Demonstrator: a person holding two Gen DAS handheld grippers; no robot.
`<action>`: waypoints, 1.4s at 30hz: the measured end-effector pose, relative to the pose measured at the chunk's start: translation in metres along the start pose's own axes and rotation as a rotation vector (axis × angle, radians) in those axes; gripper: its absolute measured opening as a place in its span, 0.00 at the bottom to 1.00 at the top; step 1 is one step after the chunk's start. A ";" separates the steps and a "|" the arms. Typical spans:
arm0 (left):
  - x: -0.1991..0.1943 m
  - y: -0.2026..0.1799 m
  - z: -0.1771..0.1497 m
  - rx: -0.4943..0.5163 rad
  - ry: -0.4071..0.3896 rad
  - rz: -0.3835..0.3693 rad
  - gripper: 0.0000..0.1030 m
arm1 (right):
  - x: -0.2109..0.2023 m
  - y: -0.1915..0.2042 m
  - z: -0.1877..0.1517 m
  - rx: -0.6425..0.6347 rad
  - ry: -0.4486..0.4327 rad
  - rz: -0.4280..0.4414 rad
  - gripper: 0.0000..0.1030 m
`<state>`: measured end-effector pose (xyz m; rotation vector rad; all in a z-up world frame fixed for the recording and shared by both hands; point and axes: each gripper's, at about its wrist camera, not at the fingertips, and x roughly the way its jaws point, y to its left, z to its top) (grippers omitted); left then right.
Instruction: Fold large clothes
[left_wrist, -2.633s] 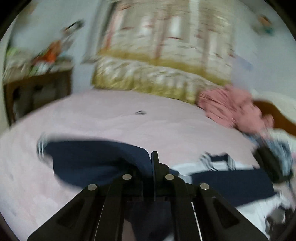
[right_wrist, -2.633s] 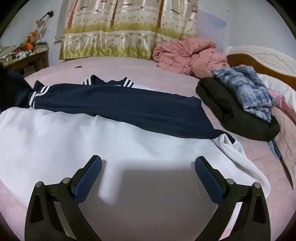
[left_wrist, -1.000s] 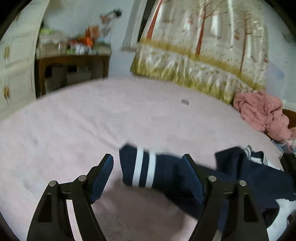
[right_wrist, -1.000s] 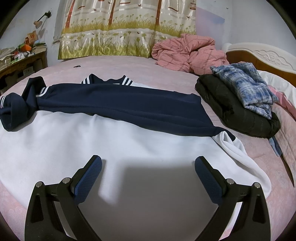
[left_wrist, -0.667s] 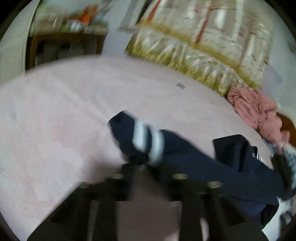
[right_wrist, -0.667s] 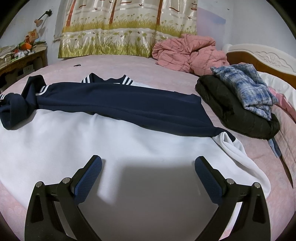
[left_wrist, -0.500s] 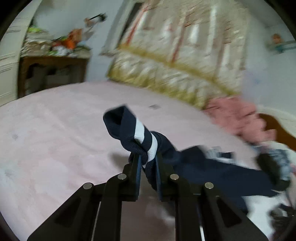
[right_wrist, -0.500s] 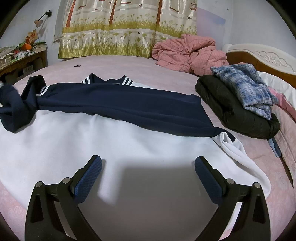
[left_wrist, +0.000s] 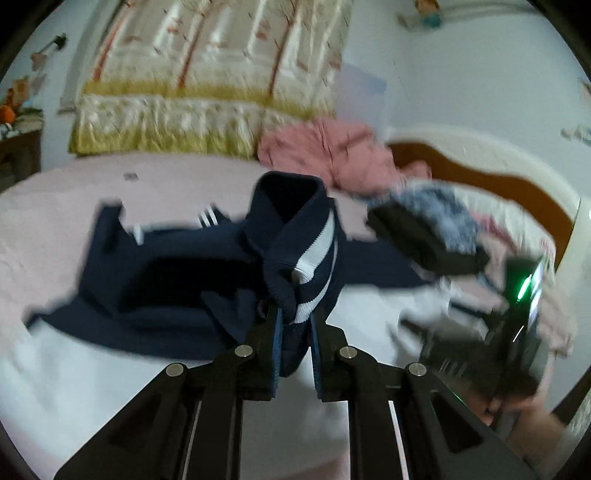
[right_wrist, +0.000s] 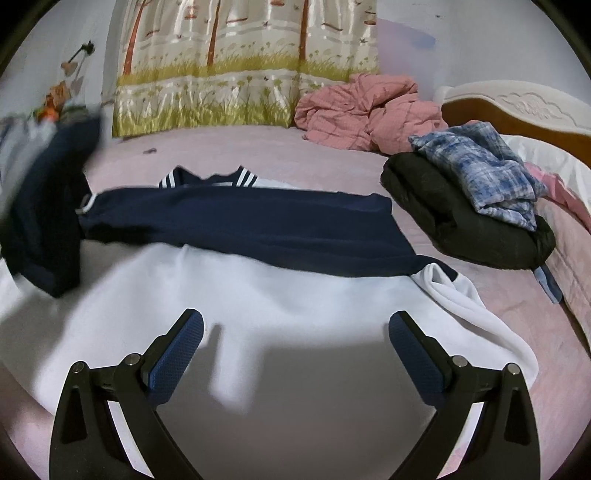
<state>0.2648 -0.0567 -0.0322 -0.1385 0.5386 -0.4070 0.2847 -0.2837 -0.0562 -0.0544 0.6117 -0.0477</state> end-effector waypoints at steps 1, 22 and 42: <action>0.008 -0.004 -0.009 0.010 0.038 0.008 0.15 | -0.003 -0.003 0.000 0.018 -0.014 0.010 0.96; -0.066 0.037 -0.012 -0.063 -0.101 0.165 0.80 | -0.029 0.008 0.013 0.150 0.076 0.514 0.62; -0.010 0.096 -0.021 -0.202 0.105 0.393 0.74 | -0.055 -0.032 0.028 -0.166 -0.174 -0.099 0.08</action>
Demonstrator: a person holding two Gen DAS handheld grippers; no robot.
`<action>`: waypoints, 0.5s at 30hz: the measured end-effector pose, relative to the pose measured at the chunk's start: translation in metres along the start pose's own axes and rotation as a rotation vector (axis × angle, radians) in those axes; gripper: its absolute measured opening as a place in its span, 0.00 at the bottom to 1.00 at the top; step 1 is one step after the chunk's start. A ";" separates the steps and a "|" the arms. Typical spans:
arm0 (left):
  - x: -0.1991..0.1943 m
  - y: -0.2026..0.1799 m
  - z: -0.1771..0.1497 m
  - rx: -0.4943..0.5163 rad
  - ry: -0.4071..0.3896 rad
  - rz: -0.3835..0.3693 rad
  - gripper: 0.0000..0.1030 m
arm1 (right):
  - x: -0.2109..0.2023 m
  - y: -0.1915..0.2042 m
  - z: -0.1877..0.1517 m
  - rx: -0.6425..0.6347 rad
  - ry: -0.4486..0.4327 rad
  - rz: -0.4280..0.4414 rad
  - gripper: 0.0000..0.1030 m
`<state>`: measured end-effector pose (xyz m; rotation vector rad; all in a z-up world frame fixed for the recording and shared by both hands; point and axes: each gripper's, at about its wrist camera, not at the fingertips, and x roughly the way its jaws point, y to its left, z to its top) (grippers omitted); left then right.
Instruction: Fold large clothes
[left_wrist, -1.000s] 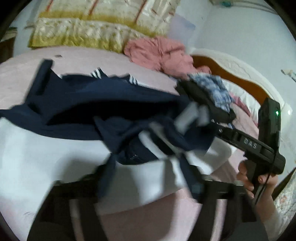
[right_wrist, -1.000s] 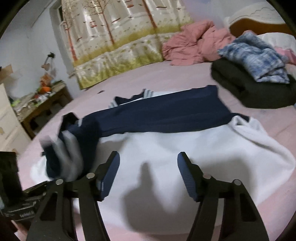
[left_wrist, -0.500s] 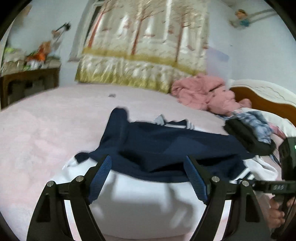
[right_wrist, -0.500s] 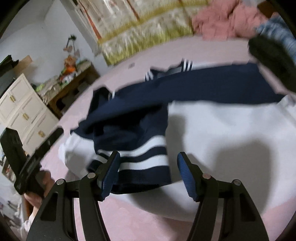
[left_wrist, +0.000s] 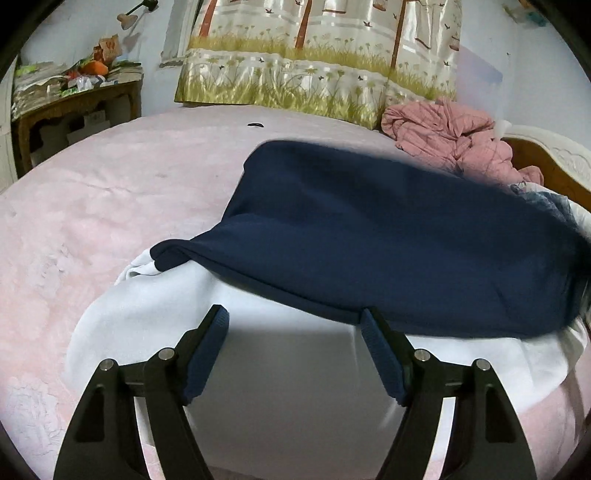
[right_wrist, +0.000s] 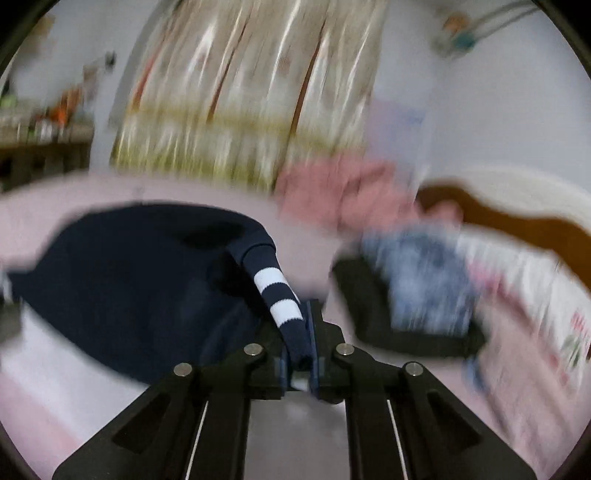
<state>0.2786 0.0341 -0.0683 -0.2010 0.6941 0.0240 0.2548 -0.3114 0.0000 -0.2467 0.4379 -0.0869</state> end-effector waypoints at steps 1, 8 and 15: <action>0.000 0.001 -0.001 -0.001 0.000 -0.001 0.74 | 0.005 0.000 -0.021 0.007 0.061 0.031 0.08; 0.001 0.001 -0.002 -0.004 0.000 -0.003 0.74 | 0.002 -0.032 -0.040 0.213 0.144 0.121 0.13; 0.001 0.000 -0.002 -0.012 -0.008 0.015 0.74 | 0.036 -0.035 -0.002 0.164 0.123 0.135 0.05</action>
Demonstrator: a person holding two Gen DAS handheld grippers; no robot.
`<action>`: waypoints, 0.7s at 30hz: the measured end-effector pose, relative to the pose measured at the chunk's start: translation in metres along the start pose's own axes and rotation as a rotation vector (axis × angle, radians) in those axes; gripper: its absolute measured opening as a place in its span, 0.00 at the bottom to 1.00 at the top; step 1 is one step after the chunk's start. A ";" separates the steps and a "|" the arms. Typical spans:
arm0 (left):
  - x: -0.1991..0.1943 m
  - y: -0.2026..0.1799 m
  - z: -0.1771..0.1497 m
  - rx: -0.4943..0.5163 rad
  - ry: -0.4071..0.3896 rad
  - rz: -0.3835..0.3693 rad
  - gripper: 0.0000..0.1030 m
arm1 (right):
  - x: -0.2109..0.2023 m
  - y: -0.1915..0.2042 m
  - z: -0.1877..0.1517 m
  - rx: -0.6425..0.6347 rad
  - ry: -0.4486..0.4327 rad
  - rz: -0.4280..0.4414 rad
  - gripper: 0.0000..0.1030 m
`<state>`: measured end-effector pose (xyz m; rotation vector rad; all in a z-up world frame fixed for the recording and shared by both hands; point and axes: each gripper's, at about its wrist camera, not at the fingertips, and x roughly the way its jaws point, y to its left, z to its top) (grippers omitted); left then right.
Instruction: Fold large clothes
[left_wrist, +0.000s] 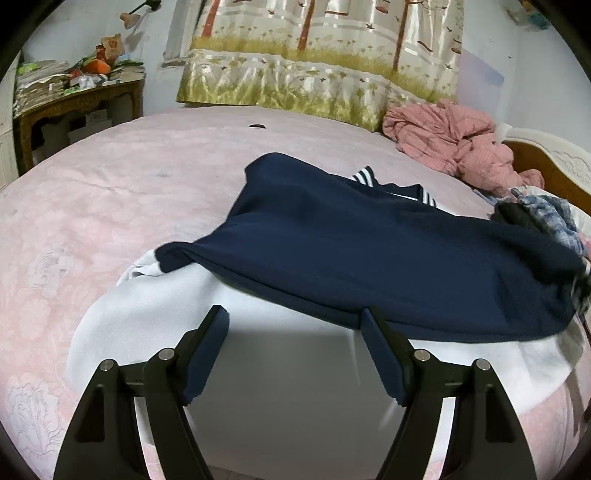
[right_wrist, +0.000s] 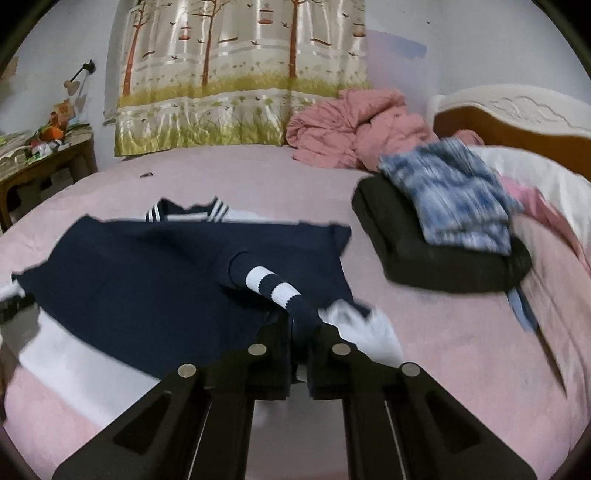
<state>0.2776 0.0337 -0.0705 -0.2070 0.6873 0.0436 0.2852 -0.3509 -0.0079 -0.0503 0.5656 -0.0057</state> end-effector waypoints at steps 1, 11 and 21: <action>0.001 0.000 0.001 -0.003 -0.001 0.004 0.74 | 0.003 -0.004 0.014 0.001 -0.016 0.007 0.05; 0.005 -0.008 0.001 0.043 0.021 0.040 0.74 | 0.122 -0.056 0.072 0.187 0.264 -0.034 0.04; 0.007 -0.004 0.001 0.046 0.024 0.042 0.74 | 0.103 -0.065 0.097 0.172 0.069 0.153 0.05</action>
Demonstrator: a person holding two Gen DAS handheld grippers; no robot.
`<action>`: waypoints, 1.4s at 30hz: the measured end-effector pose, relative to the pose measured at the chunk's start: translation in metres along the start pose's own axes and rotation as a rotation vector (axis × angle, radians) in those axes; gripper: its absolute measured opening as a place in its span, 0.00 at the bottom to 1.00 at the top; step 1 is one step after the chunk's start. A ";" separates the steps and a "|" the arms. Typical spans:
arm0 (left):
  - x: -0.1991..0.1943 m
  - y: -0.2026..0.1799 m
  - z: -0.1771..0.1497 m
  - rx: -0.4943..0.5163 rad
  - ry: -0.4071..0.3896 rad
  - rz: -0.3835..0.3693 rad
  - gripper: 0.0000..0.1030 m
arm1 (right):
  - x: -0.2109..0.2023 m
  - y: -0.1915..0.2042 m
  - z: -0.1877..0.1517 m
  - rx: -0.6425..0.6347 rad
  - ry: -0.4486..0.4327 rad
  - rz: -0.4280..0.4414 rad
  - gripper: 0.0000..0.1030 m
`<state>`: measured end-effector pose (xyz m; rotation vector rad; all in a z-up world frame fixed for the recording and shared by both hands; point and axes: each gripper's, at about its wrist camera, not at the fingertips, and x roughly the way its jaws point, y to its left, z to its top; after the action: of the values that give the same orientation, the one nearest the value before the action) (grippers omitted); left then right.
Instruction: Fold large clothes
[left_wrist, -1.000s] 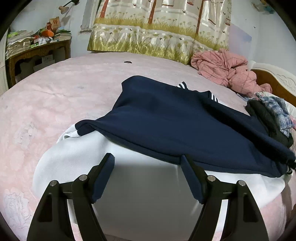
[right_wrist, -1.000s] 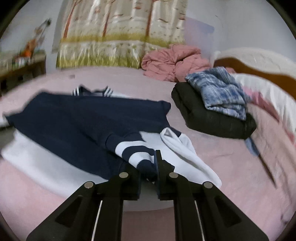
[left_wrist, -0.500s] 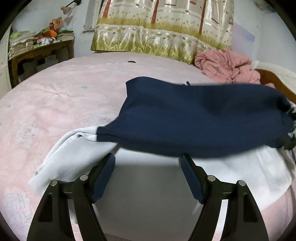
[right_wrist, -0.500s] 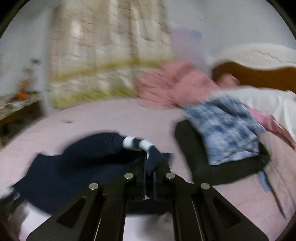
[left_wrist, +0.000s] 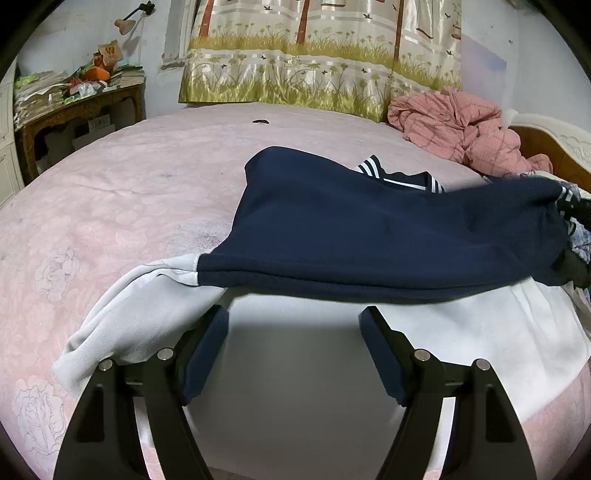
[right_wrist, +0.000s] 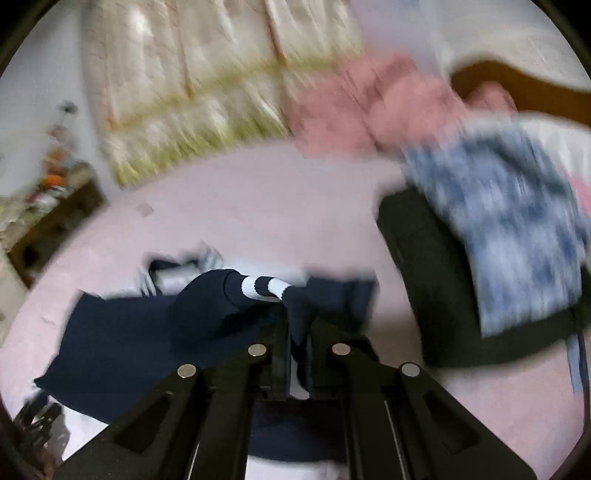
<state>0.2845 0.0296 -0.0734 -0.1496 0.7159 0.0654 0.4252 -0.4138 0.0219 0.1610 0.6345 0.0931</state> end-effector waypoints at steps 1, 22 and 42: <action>0.000 0.000 0.000 0.004 0.000 0.003 0.74 | 0.010 -0.004 0.006 0.032 0.048 -0.058 0.06; -0.019 -0.018 -0.005 0.092 -0.085 -0.047 0.75 | -0.088 -0.002 -0.078 0.170 -0.065 -0.073 0.79; -0.062 -0.045 -0.017 0.228 -0.318 0.009 0.92 | -0.095 0.082 -0.173 -0.098 -0.092 -0.145 0.95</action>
<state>0.2318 -0.0182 -0.0406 0.0815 0.4026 0.0148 0.2422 -0.3252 -0.0455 0.0244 0.5466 -0.0234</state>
